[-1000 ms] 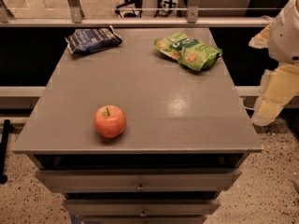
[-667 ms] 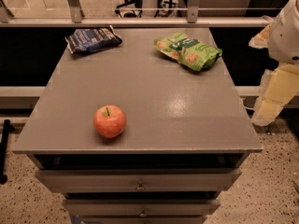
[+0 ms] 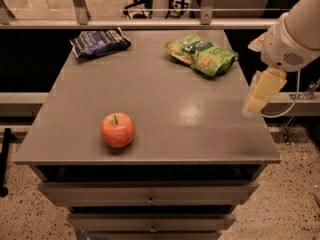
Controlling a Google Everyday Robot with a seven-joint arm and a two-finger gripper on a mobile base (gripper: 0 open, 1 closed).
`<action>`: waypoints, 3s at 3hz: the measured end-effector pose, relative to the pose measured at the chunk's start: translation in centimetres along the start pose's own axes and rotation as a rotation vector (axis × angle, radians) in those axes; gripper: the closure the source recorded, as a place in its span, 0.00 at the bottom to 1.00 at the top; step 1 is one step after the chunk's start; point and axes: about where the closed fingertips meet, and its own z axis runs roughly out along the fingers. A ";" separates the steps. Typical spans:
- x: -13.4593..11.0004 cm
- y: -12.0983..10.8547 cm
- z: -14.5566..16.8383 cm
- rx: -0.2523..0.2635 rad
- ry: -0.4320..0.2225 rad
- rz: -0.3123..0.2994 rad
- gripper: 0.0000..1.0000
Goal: Move green rice chip bag near apple
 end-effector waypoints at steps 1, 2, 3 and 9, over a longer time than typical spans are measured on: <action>-0.8 -4.5 3.5 0.055 -0.091 0.006 0.00; -1.6 -10.5 6.7 0.145 -0.234 0.052 0.00; -1.8 -14.2 8.9 0.185 -0.341 0.125 0.00; -8.2 -12.8 11.4 -0.011 -0.437 0.264 0.95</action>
Offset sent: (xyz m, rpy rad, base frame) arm 0.1708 -0.0067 -0.0263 0.2785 -0.2886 -0.0371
